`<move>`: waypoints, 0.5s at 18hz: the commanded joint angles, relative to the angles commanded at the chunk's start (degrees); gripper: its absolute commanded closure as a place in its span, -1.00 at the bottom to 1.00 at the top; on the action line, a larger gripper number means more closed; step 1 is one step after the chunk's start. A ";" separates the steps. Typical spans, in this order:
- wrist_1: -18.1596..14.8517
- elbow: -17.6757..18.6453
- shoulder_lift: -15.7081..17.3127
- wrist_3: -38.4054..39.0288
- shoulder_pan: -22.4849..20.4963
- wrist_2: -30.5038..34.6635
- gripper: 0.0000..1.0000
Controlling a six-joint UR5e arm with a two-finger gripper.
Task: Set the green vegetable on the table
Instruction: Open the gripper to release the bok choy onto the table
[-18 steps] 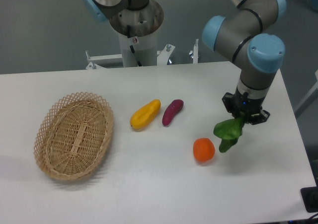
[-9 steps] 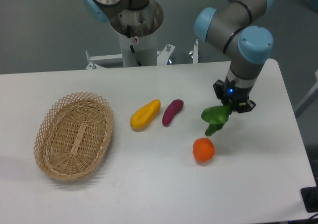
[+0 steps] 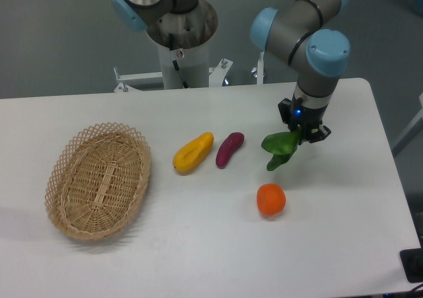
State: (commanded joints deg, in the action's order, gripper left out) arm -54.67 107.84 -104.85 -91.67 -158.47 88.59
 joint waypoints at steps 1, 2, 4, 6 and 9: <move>0.00 0.09 0.00 -0.09 -0.09 -0.26 -0.90; 0.00 0.35 0.00 -0.17 -0.18 -0.26 -1.00; -0.09 0.97 0.09 -0.17 -0.18 -0.35 -1.00; 0.00 0.79 0.18 0.26 -0.18 -0.35 -1.00; -0.35 -0.61 0.26 0.70 -0.44 -0.44 -1.00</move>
State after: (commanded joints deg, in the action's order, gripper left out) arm -55.02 107.23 -104.59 -90.97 -158.90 88.16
